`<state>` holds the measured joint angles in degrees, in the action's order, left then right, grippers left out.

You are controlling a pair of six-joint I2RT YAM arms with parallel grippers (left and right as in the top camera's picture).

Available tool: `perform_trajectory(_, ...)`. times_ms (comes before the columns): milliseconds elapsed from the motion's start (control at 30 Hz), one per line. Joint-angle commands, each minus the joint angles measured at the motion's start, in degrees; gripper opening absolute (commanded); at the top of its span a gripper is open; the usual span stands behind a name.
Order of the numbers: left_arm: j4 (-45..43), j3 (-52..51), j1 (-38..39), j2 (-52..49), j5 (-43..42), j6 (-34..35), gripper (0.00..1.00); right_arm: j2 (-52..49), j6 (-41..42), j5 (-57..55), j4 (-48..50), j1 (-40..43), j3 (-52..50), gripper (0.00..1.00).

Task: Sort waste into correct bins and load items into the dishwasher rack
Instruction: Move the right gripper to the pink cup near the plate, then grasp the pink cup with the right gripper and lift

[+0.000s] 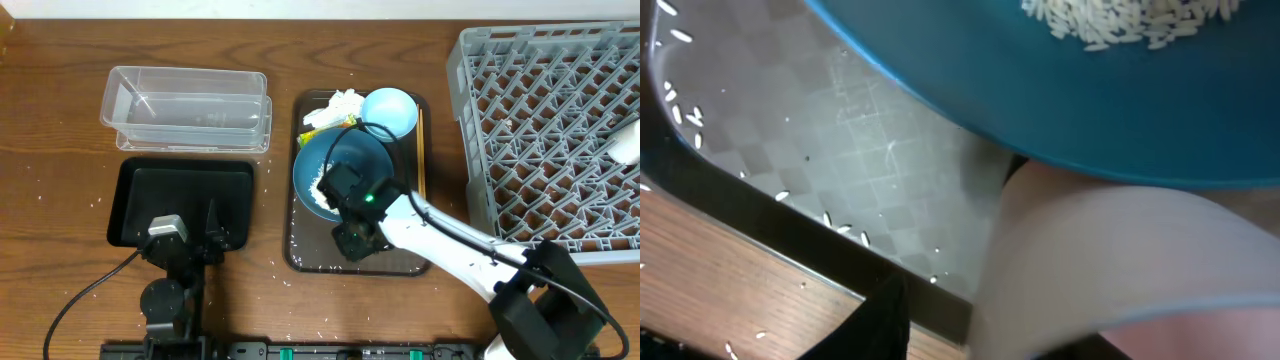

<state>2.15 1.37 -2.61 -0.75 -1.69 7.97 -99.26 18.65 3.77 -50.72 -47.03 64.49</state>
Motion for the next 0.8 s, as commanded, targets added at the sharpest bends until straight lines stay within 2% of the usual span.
perform_trajectory(0,1.95,-1.14,-0.31,0.15,1.31,0.68,0.92,0.68,2.19,-1.57,-0.20,-0.68,1.66,0.28)
perform_trajectory(133,1.95,-1.14,-0.31,0.15,1.31,0.68,0.92,0.70,2.54,-1.66,-2.16,-0.63,5.31,0.13)
perform_trajectory(200,1.95,-1.14,-0.31,0.15,1.31,0.68,0.92,0.70,2.51,-1.66,-3.28,-0.61,6.86,0.02)
perform_trajectory(533,1.92,-1.14,-0.31,0.15,1.31,0.68,0.92,0.70,1.86,-3.04,-10.29,1.99,14.08,0.01)
perform_trajectory(667,1.95,-1.14,-0.31,0.15,1.31,0.68,0.92,0.81,1.95,-13.92,-17.38,7.39,21.27,0.01)
perform_trajectory(767,1.95,-1.14,-0.31,0.15,1.31,0.68,0.92,1.20,1.86,-17.42,-20.63,13.44,27.10,0.01)
